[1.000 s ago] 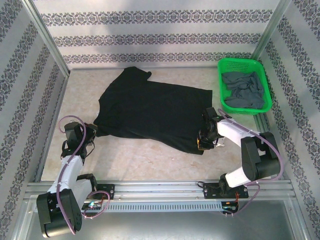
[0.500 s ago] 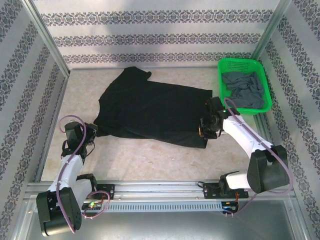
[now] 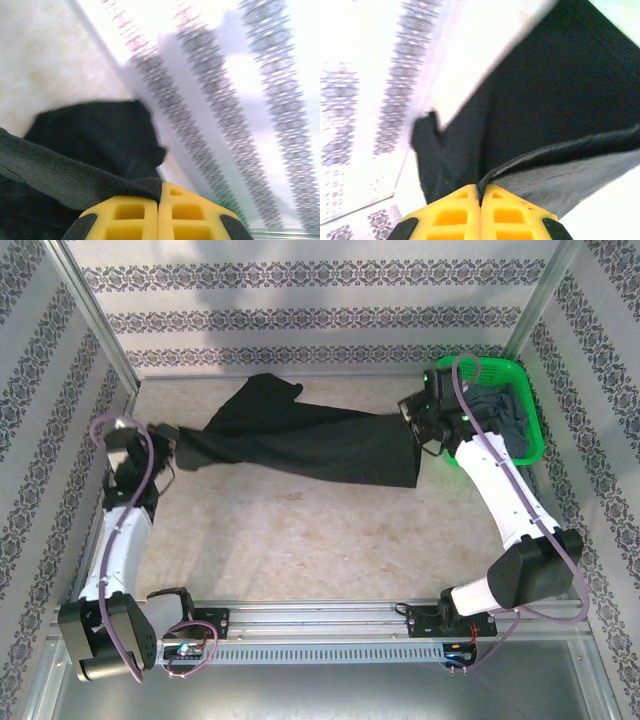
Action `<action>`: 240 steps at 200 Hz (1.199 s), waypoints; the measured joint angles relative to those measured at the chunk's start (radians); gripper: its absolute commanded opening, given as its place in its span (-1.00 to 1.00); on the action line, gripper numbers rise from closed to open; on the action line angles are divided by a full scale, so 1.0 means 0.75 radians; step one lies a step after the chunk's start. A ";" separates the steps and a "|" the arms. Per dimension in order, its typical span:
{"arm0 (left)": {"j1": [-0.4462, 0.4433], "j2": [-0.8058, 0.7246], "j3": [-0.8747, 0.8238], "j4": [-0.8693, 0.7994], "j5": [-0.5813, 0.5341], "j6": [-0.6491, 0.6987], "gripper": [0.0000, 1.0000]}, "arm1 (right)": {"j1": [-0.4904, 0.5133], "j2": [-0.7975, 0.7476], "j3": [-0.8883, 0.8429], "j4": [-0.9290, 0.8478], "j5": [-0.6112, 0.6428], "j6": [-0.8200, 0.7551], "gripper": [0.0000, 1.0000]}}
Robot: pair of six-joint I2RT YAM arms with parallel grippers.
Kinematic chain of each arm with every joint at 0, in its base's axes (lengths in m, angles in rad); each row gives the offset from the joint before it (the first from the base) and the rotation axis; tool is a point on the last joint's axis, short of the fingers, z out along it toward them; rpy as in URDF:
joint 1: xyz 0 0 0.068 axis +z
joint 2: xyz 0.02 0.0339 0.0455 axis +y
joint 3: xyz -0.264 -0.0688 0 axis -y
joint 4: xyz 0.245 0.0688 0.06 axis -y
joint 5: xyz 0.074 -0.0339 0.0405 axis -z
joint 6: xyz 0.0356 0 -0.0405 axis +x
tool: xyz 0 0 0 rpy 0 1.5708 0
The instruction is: Fold and stack the t-shirts
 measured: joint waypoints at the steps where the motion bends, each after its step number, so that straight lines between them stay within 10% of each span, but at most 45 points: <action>1: 0.000 0.003 0.015 -0.001 0.001 0.001 -1.00 | -0.003 0.002 0.009 0.009 0.001 -0.009 -1.00; 141: 0.009 -0.022 0.947 -0.210 -0.068 0.277 -1.00 | -0.219 -0.413 0.224 0.408 0.018 -0.401 -1.00; 240: 0.026 0.780 1.000 -0.190 0.137 0.207 -1.00 | -0.226 0.499 0.520 0.600 -0.219 -0.229 -1.00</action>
